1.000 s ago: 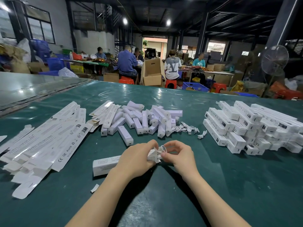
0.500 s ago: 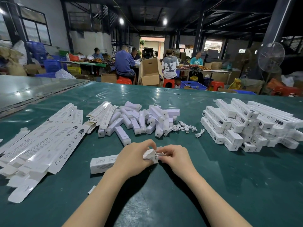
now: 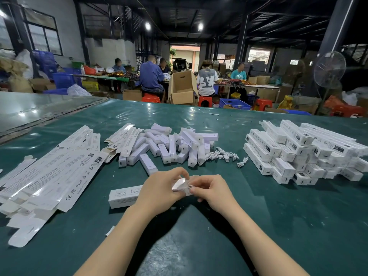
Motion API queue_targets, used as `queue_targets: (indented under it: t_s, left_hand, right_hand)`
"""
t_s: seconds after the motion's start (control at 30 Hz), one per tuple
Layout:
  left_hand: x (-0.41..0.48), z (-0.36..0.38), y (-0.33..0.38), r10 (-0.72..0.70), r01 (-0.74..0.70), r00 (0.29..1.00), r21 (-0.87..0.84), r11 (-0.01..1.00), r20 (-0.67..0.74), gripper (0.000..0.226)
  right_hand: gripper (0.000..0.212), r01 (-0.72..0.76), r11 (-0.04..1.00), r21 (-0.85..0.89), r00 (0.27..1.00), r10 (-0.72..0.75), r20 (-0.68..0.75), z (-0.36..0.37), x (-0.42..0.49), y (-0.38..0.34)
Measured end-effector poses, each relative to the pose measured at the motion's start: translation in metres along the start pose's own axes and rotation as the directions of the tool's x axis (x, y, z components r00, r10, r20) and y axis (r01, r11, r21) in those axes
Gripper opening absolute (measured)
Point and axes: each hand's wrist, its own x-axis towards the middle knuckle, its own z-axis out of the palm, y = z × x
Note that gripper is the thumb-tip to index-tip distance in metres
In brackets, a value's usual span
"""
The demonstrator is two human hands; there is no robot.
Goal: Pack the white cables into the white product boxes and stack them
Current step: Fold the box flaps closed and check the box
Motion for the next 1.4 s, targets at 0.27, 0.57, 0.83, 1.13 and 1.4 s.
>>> queue_targets:
  t_s: [0.27, 0.57, 0.83, 1.13, 1.4]
  left_hand:
    - [0.000, 0.001, 0.003, 0.014, -0.016, 0.999, -0.038, 0.999, -0.053, 0.027]
    - [-0.002, 0.005, 0.003, 0.055, -0.054, 0.997, 0.026, 0.998, -0.048, 0.029]
    - [-0.002, 0.007, 0.007, 0.153, -0.153, 0.986, 0.008, 0.988, -0.072, 0.033]
    - [-0.001, 0.009, 0.009, 0.122, -0.114, 0.992, 0.197, 0.974, -0.030, 0.057]
    - [-0.002, 0.012, 0.008, 0.150, -0.111, 0.976, 0.231, 0.967, -0.160, 0.052]
  right_hand:
    - [0.032, 0.084, 0.988, 0.133, 0.993, -0.072, -0.090, 0.008, -0.002, -0.002]
    - [0.017, 0.029, 0.973, 0.227, 0.998, -0.043, 0.056, -0.003, 0.000, 0.003]
    - [0.029, 0.056, 0.951, 0.305, 0.987, -0.006, -0.162, 0.002, -0.002, 0.001]
    - [0.026, -0.013, 0.855, 0.519, 0.954, 0.165, -0.249, 0.012, 0.000, 0.000]
    - [0.028, 0.069, 0.922, 0.382, 0.988, -0.009, -0.155, 0.011, -0.003, -0.006]
